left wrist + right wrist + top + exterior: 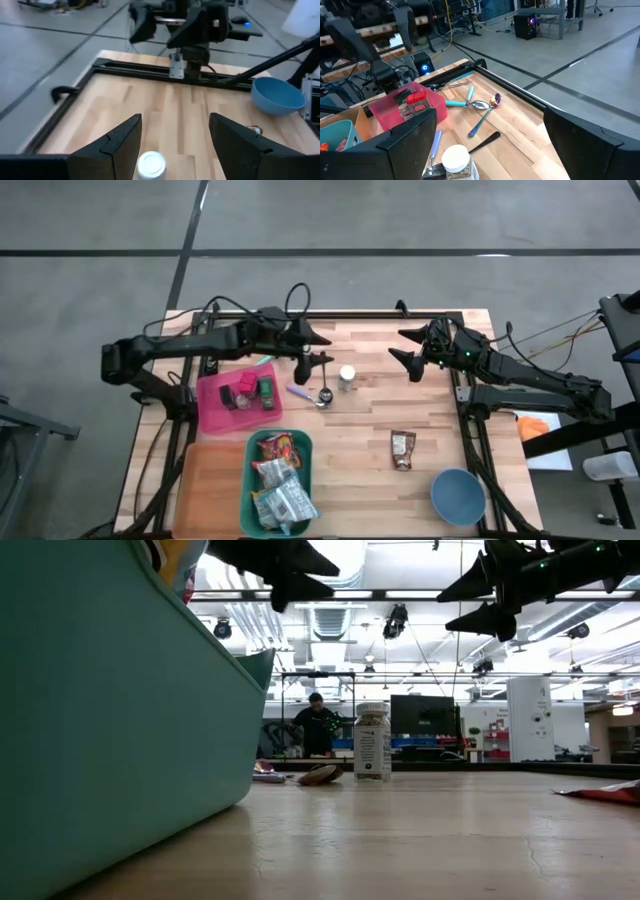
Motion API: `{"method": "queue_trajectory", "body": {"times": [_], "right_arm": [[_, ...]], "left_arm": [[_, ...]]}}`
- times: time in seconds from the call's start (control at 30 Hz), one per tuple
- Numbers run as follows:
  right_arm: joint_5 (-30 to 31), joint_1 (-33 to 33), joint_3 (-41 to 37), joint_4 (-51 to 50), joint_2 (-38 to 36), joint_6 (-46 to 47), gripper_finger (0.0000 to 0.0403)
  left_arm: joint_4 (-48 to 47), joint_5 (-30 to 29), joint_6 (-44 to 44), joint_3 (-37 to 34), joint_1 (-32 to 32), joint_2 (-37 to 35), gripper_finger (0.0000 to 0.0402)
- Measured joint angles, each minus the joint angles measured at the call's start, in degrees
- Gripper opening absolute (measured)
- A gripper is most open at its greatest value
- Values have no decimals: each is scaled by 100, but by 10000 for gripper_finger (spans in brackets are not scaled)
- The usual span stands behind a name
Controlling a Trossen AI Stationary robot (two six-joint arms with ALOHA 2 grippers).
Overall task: Pick & Place Food Item
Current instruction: Put the white seasoning bottle into the pink bin
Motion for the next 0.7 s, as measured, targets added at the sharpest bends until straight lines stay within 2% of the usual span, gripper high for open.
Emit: {"method": "queue_trajectory", "body": {"times": [0.13, 0.4, 0.53, 0.7], "right_arm": [[-1, 0, 0, 0, 0, 0, 364], [0, 0, 0, 0, 0, -2, 364], [0, 0, 0, -1, 0, -1, 364], [0, 0, 0, -2, 0, -2, 364]], "left_arm": [[349, 507, -362, 30, 1, 386, 235], [429, 641, -725, 103, 68, 705, 241], [467, 643, -848, 112, 73, 781, 271], [571, 637, -938, 133, 72, 853, 333]]}}
